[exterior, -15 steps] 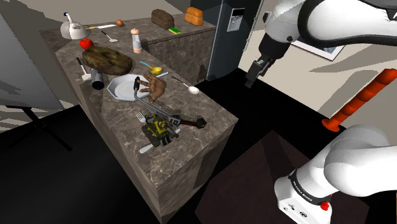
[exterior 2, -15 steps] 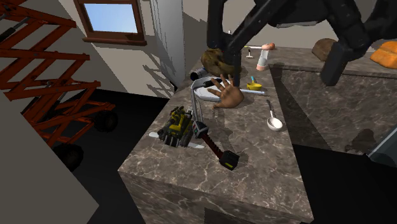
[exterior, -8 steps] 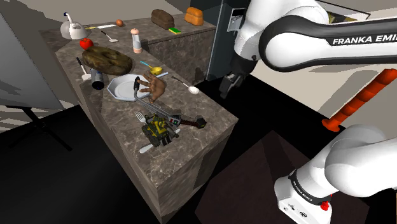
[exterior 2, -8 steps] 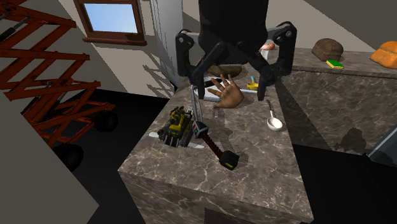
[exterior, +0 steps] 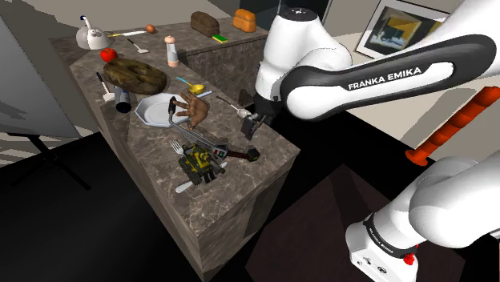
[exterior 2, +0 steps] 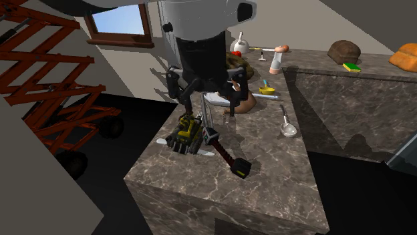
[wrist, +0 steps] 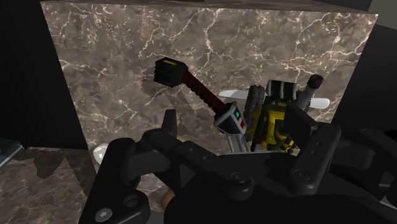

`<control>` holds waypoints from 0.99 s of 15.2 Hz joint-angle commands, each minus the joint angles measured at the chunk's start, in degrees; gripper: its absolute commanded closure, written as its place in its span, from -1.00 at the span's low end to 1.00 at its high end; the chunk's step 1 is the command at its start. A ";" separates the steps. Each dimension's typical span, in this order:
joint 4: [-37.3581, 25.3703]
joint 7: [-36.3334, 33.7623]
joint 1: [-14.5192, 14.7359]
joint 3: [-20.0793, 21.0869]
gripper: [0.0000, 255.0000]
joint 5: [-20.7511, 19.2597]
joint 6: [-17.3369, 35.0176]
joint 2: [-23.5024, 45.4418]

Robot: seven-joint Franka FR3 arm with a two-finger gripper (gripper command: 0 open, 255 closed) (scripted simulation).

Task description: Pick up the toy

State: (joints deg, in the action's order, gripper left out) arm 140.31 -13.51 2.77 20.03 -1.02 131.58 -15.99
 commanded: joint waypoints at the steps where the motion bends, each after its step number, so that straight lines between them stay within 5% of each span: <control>1: -1.59 -2.57 -0.11 1.55 -1.00 -1.33 2.20 3.65; 8: -9.92 -14.29 0.26 5.22 -1.00 -11.63 8.97 19.81; 15: -21.10 -24.32 5.26 3.47 -1.00 -22.11 11.19 34.84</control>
State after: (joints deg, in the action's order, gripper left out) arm 120.46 -36.69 7.31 23.81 -22.04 142.58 17.28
